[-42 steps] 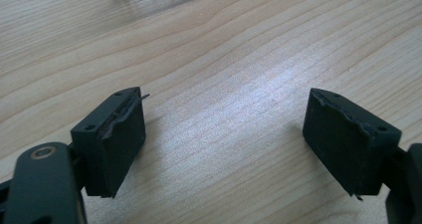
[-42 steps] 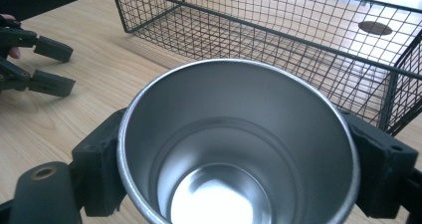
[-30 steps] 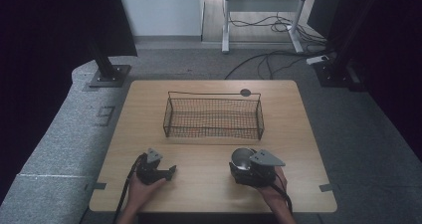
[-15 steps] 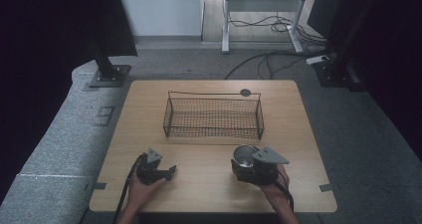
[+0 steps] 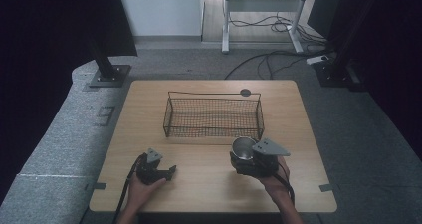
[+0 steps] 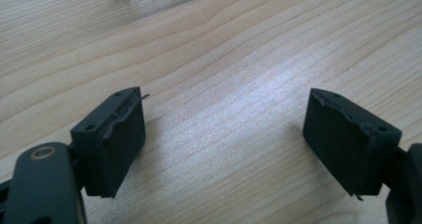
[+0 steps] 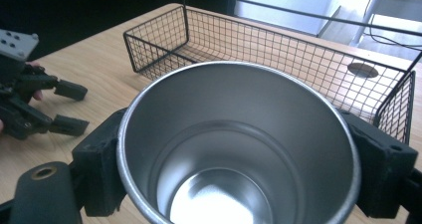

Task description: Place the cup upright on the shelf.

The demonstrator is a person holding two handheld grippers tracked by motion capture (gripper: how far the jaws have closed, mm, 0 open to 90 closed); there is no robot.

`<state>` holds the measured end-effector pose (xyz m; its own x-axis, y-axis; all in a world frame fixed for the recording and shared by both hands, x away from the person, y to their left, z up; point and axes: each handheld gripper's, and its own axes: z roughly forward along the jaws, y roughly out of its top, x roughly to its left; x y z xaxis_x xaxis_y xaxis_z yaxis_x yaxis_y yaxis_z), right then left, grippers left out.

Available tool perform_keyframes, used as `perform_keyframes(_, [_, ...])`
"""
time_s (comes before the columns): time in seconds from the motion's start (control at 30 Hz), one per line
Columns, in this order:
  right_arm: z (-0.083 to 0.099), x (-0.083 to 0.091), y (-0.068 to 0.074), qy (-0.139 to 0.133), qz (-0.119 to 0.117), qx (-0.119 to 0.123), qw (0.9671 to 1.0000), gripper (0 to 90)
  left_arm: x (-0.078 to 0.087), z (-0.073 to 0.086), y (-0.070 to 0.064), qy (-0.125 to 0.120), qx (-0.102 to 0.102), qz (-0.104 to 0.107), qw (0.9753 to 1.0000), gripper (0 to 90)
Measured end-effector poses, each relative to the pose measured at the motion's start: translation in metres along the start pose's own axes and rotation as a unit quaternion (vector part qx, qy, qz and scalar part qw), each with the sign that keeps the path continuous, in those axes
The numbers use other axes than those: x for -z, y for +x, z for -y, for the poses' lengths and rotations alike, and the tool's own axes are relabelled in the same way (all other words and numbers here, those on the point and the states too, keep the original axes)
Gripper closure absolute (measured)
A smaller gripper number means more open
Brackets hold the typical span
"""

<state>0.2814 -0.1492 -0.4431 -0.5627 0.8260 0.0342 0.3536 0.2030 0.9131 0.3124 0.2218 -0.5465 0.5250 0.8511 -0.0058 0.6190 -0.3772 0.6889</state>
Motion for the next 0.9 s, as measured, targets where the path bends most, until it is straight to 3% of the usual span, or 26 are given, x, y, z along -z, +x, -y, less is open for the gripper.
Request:
perform_keyframes(0.23, [-0.009, 0.0, -0.007, -0.008, -0.016, -0.017, 0.9997, 13.7, 0.0, 0.0, 0.0, 0.0, 0.0, 0.0, 1.0, 16.9])
perform_keyframes(0.9, [-0.03, -0.008, -0.018, -0.015, -0.012, -0.022, 0.9996, 13.7, 0.0, 0.0, 0.0, 0.0, 0.0, 0.0, 1.0, 16.9])
